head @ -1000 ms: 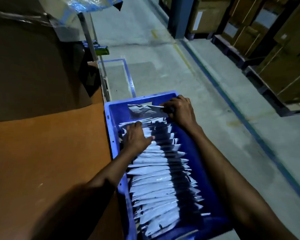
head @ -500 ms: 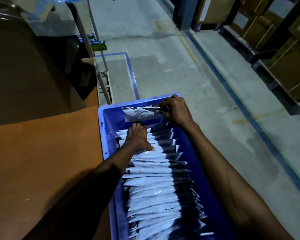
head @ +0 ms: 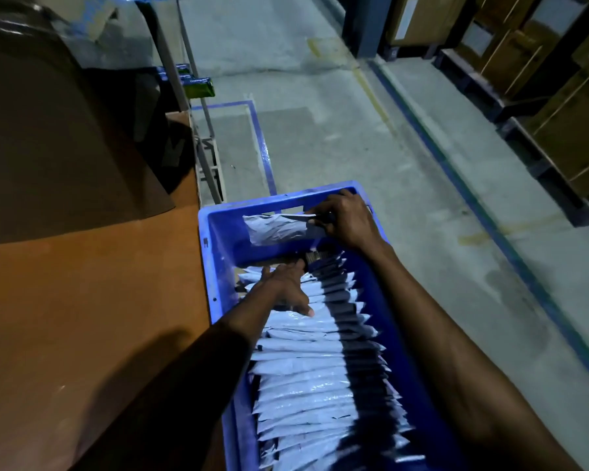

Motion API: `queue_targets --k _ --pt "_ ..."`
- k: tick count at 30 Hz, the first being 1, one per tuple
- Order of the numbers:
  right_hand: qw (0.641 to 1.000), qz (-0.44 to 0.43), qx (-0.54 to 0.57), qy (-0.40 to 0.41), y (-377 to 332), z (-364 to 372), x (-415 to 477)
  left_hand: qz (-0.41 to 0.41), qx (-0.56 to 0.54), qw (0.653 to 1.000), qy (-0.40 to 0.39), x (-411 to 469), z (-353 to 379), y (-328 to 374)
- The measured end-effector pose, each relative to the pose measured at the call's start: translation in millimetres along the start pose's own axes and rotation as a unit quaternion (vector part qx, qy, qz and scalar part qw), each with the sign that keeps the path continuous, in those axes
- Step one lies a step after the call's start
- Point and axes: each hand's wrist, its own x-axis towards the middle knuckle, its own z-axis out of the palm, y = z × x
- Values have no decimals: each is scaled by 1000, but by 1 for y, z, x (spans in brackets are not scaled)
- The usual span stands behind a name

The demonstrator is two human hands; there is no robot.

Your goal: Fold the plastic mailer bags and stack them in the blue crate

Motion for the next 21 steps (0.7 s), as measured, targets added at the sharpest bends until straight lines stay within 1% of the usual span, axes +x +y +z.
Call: queue_targets --k 4,6,11,13,15,18,20,21 --pt "997 1 -48 -61 -8 21 -4 9 5 1000 7 -14 5 2" --pt "993 26 -74 -90 -12 36 -11 16 0 999 29 -17 8 1" --pt "981 127 -50 -136 6 78 -38 13 -14 995 99 -28 20 3" --pt "980 158 -24 -120 14 89 -45 0 -34 989 142 -32 20 2" --pt "982 169 2 -90 16 94 -48 -26 -54 977 205 -36 22 0" --pt "982 161 -7 -102 16 95 -49 -52 -75 952 291 -38 26 3" --pt "983 150 -9 -103 18 95 -53 -57 -91 941 322 -35 23 3" --pt "985 142 -7 -99 20 96 -56 -61 -81 940 325 -31 21 2"
